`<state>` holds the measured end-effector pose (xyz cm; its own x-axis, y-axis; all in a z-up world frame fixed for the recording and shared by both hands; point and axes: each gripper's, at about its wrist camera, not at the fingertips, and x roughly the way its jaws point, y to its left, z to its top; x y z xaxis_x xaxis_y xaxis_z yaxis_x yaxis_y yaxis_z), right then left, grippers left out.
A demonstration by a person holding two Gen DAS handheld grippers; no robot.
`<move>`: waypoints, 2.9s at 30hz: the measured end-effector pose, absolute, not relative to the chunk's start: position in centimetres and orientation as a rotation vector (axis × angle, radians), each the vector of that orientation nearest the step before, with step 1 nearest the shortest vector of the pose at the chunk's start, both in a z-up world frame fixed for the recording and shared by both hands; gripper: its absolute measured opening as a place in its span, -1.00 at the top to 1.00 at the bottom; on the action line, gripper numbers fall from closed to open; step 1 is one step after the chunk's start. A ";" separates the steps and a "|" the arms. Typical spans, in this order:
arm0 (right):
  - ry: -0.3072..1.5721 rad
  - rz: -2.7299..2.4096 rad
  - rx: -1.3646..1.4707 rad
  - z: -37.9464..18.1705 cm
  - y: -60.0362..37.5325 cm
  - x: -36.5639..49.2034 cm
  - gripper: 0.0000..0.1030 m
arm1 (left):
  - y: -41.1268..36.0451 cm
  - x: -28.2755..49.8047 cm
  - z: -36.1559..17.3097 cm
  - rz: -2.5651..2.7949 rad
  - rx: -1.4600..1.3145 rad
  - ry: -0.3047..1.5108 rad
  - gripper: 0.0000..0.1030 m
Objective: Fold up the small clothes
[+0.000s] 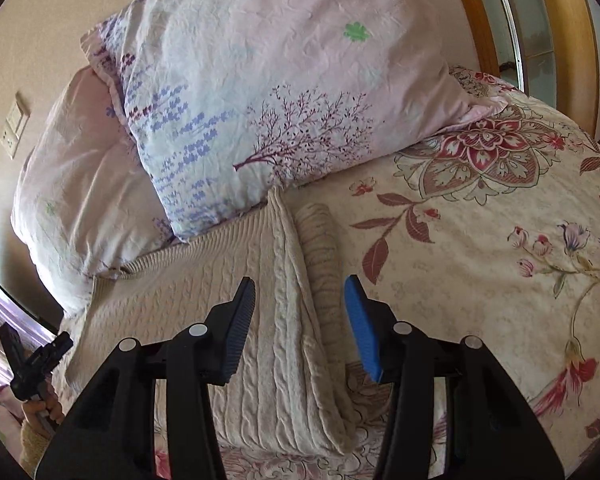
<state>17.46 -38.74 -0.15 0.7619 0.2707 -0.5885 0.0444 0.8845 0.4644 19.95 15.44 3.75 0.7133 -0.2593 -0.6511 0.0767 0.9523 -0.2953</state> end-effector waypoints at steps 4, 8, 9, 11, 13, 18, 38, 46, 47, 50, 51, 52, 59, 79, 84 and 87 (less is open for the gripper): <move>0.735 0.120 0.432 -1.1 -38.0 17.3 0.12 | 14.6 19.6 2.9 -0.185 -0.206 0.775 -0.05; 0.763 0.135 0.400 -1.8 -37.2 17.4 0.30 | 14.2 19.9 2.0 -0.176 -0.179 0.805 0.12; 0.766 0.135 0.384 -1.9 -36.9 17.4 0.36 | 14.2 19.9 1.9 -0.172 -0.172 0.806 0.19; 0.760 0.128 0.342 -1.9 -36.3 17.3 0.44 | 14.2 19.9 1.7 -0.174 -0.172 0.808 0.22; 0.755 0.120 0.305 -1.8 -35.9 17.3 0.51 | 14.1 20.0 1.7 -0.172 -0.175 0.811 0.33; 0.736 0.106 0.244 -1.7 -35.3 17.1 0.73 | 14.1 20.0 1.6 -0.175 -0.173 0.820 0.72; 0.699 0.061 0.241 -0.9 -35.3 14.1 0.79 | 16.6 18.2 1.7 -0.274 -0.262 0.827 0.85; 0.759 0.030 0.269 -2.3 -35.4 14.8 0.77 | 16.3 19.1 1.0 -0.263 -0.264 0.868 0.78; 0.768 0.024 0.258 -2.2 -35.3 15.0 0.77 | 16.0 19.0 1.1 -0.260 -0.250 0.866 0.77; 0.780 0.021 0.259 -1.4 -35.1 15.1 0.63 | 15.3 18.5 1.8 -0.276 -0.216 0.849 0.42; 0.766 0.015 0.257 -0.9 -35.1 15.0 0.50 | 15.1 18.1 2.3 -0.282 -0.209 0.830 0.11; 0.740 0.013 0.251 -0.3 -35.0 14.6 0.40 | 14.8 17.6 2.9 -0.275 -0.192 0.802 -0.15; 0.701 0.145 0.158 1.2 -31.4 14.5 -0.06 | 11.2 16.5 5.3 -0.309 -0.076 0.706 -0.54; 0.824 0.129 0.035 -2.5 -29.1 16.5 -0.37 | 10.8 18.9 2.0 -0.325 -0.118 0.856 -0.60; 0.794 0.155 0.101 -2.0 -29.9 16.2 -0.38 | 15.3 18.9 4.0 -0.330 -0.361 0.800 -0.60; 0.773 0.187 0.172 -1.5 -30.4 16.2 -0.39 | 17.3 20.2 3.9 -0.280 -0.395 0.835 -0.60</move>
<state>16.18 -30.36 -1.51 0.7009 0.2304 -0.6750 -0.1045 0.9693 0.2223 20.16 17.28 3.87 0.6411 -0.3911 -0.6604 0.0861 0.8916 -0.4445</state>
